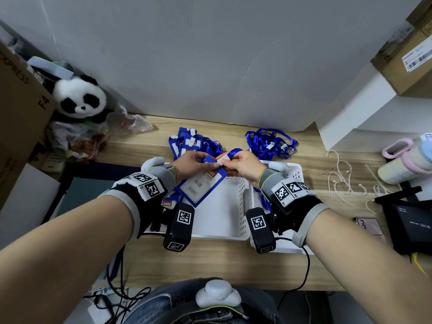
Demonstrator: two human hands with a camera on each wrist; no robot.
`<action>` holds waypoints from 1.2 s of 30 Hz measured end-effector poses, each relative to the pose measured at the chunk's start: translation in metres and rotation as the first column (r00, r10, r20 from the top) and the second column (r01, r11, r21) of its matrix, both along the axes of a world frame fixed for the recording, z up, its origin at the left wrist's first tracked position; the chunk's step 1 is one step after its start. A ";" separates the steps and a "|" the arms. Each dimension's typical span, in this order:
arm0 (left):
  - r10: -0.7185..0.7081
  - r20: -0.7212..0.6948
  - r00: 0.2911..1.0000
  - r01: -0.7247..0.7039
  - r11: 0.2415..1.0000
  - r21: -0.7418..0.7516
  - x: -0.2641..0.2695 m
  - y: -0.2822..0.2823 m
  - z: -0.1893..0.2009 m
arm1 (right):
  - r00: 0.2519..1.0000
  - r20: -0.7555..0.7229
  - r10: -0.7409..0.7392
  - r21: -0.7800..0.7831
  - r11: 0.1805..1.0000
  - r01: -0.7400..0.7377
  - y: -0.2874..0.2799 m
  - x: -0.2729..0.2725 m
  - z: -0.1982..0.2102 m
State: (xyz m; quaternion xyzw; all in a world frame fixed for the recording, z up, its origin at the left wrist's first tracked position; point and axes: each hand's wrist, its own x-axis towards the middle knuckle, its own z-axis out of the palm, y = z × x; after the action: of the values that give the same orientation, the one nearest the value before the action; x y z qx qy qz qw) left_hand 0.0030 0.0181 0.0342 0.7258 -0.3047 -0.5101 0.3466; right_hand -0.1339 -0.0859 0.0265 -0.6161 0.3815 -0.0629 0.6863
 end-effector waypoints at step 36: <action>0.104 -0.212 0.972 -0.117 0.992 -0.051 0.018 0.003 0.004 | 0.979 -0.195 0.058 -0.259 0.960 -0.109 -0.019 0.004 -0.004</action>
State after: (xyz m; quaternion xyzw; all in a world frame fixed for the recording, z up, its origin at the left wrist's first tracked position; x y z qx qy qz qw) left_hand 0.0209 0.0212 0.0385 0.6728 -0.2417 -0.5537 0.4271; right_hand -0.1298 -0.1053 0.0220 -0.7221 0.4053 -0.0271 0.5599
